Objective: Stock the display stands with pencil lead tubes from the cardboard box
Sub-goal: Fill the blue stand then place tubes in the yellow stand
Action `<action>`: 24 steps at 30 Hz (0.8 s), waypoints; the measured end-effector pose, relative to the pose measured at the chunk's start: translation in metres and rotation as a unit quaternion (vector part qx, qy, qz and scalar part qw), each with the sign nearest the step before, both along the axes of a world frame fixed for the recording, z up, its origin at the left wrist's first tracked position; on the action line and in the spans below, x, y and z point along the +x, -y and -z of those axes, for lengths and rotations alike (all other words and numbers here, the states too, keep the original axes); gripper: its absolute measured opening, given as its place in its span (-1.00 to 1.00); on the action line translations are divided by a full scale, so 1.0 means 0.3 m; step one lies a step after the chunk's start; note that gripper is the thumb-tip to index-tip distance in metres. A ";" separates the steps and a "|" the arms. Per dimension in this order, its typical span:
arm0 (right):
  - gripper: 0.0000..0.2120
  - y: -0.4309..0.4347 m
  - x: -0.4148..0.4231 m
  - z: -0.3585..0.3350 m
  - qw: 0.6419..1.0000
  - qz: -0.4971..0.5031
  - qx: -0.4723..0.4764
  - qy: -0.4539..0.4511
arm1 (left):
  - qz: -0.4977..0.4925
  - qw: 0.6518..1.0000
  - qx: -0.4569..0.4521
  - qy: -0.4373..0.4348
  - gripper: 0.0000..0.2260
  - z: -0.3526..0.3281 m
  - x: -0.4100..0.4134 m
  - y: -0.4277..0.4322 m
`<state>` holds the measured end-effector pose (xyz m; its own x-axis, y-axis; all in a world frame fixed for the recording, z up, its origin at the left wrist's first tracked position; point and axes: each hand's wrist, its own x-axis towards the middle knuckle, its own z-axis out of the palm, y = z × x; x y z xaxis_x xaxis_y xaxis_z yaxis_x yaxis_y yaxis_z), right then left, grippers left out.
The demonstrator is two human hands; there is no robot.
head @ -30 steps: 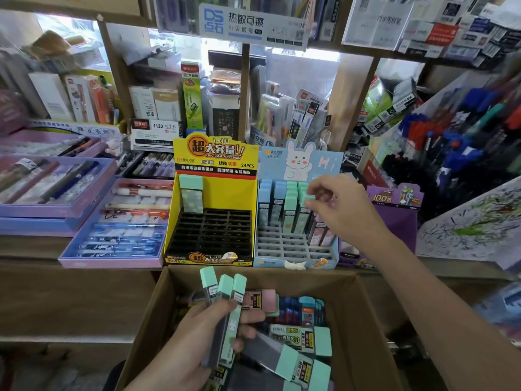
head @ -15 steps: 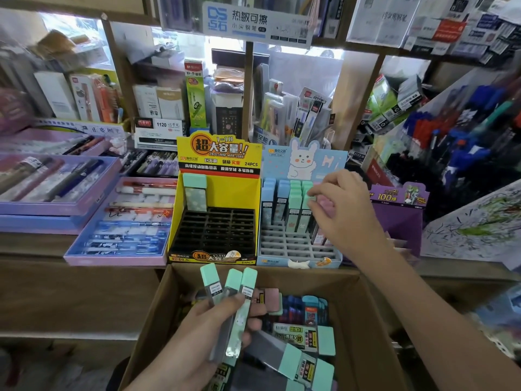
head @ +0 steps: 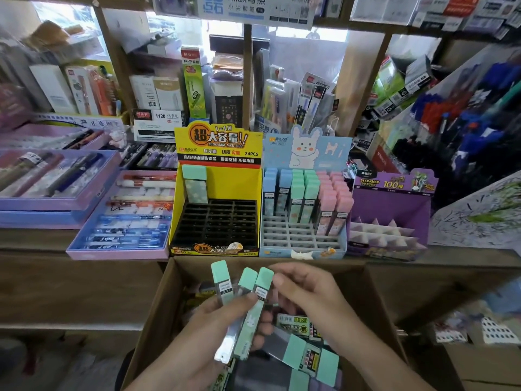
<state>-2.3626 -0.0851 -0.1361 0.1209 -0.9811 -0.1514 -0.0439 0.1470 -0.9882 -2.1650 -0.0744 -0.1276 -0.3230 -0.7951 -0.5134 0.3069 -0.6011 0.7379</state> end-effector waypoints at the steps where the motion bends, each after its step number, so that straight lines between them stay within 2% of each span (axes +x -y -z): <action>1: -0.77 0.004 -0.005 0.003 1.000 -0.005 -0.006 0.009 | 0.008 1.000 -0.003 0.002 -0.80 0.000 -0.002 -0.001; 7: -0.82 0.019 -0.024 0.020 0.999 -0.018 -0.017 0.028 | 0.029 0.999 -0.014 0.005 -0.80 0.009 -0.006 -0.002; 13: -0.80 0.037 -0.062 -0.050 0.996 0.035 -0.065 0.055 | -0.025 0.999 0.013 -0.016 -0.74 0.025 0.001 0.015; 19: -0.90 0.083 -0.120 -0.193 0.976 0.079 -0.200 -0.024 | -0.049 0.999 -0.012 0.020 -0.70 0.028 0.019 0.024; 24: -0.86 0.159 -0.169 -0.260 0.934 0.110 -0.300 -0.162 | -0.047 0.998 -0.017 0.023 -0.76 0.030 0.015 0.019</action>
